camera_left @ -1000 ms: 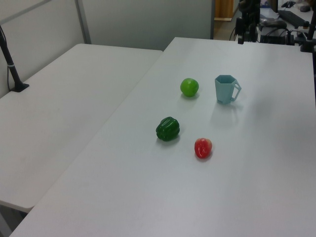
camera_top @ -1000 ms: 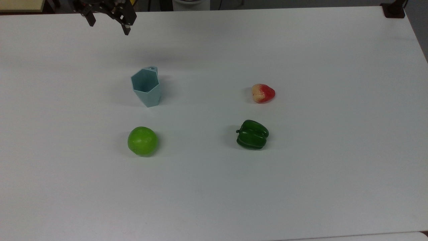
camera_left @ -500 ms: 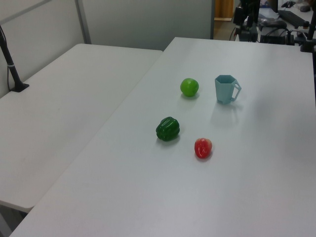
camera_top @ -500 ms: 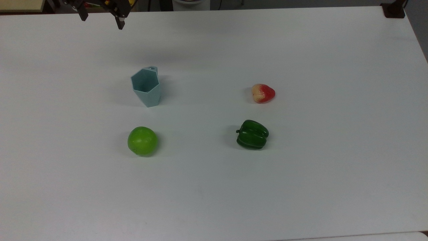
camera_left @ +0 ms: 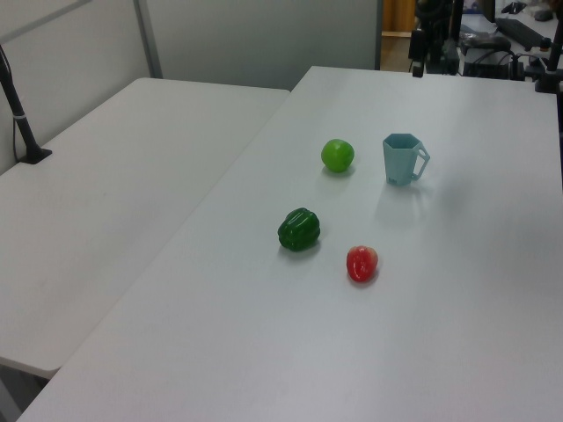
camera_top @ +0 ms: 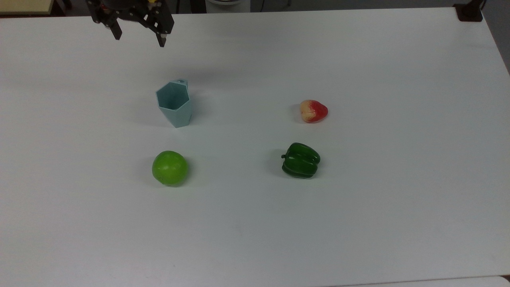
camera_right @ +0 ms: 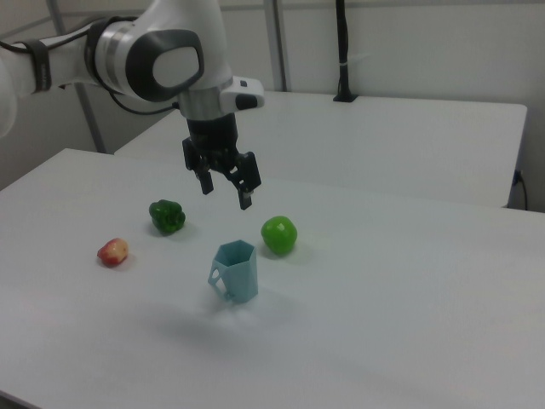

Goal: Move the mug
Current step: 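Move the open gripper over the light-blue hexagonal mug, then lower the gripper onto the mug rim and close on it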

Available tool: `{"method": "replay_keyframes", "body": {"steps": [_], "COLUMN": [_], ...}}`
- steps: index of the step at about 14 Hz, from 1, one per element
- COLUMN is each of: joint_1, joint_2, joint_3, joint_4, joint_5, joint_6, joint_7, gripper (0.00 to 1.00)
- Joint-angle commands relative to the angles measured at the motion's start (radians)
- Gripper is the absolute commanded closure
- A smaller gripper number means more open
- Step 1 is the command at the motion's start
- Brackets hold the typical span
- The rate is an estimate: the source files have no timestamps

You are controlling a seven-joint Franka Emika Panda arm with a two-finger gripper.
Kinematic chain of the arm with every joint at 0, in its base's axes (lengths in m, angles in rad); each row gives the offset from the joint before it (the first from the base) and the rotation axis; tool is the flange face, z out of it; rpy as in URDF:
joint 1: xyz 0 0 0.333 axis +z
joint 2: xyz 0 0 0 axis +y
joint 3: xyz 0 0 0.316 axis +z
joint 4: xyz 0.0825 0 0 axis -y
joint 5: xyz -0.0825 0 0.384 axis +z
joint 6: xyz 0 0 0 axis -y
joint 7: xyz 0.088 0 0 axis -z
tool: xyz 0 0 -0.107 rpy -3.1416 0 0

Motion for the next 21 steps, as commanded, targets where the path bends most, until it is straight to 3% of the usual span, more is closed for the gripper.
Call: {"method": "replay_keyframes", "body": {"steps": [1,4,8,12,18,21], "joint_1": [0.034,0.059,0.059,0.068,0.071,0.076], "joint_2": [0.022,0.047,0.03,0.011,0.021,0.031], "joint_3": [-0.003,-0.005,-0.005,-0.008,-0.009,-0.009], "joint_4": [0.001,-0.007,-0.081,-0.179,-0.309,-0.322], "joint_5": [0.02,0.011,0.017,0.005,-0.006,-0.015], "joint_6": [-0.016,-0.021,-0.028,-0.008,0.168,0.196], "joint_7": [-0.11,-0.118,0.005,0.014,0.021,0.021], "gripper": [0.0,0.0,0.02,0.01,0.13,0.16]}}
